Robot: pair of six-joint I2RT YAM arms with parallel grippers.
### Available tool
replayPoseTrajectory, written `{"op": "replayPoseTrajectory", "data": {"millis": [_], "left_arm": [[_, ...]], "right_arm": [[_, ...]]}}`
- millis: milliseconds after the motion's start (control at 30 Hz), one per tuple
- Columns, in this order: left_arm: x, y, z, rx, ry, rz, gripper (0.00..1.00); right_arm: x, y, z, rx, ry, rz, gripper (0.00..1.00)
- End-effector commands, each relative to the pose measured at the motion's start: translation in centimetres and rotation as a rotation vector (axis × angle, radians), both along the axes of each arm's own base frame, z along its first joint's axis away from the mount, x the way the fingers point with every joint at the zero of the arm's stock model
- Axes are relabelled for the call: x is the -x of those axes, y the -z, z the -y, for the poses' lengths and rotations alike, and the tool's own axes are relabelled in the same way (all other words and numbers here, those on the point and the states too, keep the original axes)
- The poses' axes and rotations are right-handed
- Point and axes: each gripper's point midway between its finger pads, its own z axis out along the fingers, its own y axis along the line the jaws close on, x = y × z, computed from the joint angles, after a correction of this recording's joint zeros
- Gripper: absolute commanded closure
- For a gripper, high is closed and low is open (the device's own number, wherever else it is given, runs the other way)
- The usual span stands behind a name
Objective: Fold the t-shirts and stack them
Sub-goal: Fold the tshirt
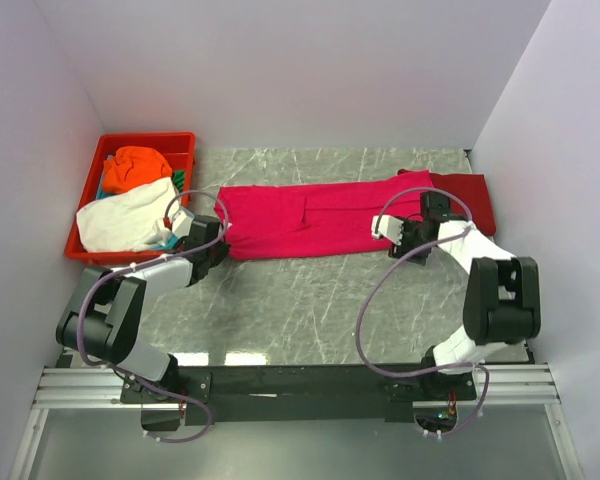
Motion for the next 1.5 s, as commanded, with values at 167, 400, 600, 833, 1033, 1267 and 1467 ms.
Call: {"op": "replayPoseTrajectory", "data": {"millis": [167, 400, 600, 833, 1033, 1267, 1467], "left_arm": [[-2.5, -3.3, 0.0, -0.046, 0.058, 0.084, 0.99], [-3.4, -4.1, 0.3, -0.057, 0.092, 0.095, 0.99], [-3.8, -4.6, 0.6, -0.055, 0.112, 0.103, 0.99], [-4.0, -4.7, 0.9, -0.054, 0.131, 0.101, 0.99], [-4.0, -5.1, 1.0, -0.069, 0.156, 0.114, 0.99], [-4.1, -5.5, 1.2, -0.076, 0.182, 0.135, 0.99], [-4.4, -5.7, 1.8, -0.069, 0.210, 0.145, 0.99]], "right_arm": [[-4.8, 0.4, 2.3, 0.137, 0.026, 0.112, 0.34], [-6.0, 1.1, 2.8, 0.146, 0.070, 0.128, 0.41], [-6.3, 1.6, 2.7, 0.139, 0.081, 0.121, 0.55], [-6.0, 0.3, 2.0, 0.072, 0.128, 0.112, 0.57], [-8.4, -6.3, 2.9, -0.226, 0.536, 0.161, 0.45], [-12.5, -7.3, 5.7, -0.469, 0.916, 0.124, 0.37], [-17.0, -5.4, 8.3, -0.571, 1.180, 0.088, 0.36]]}}
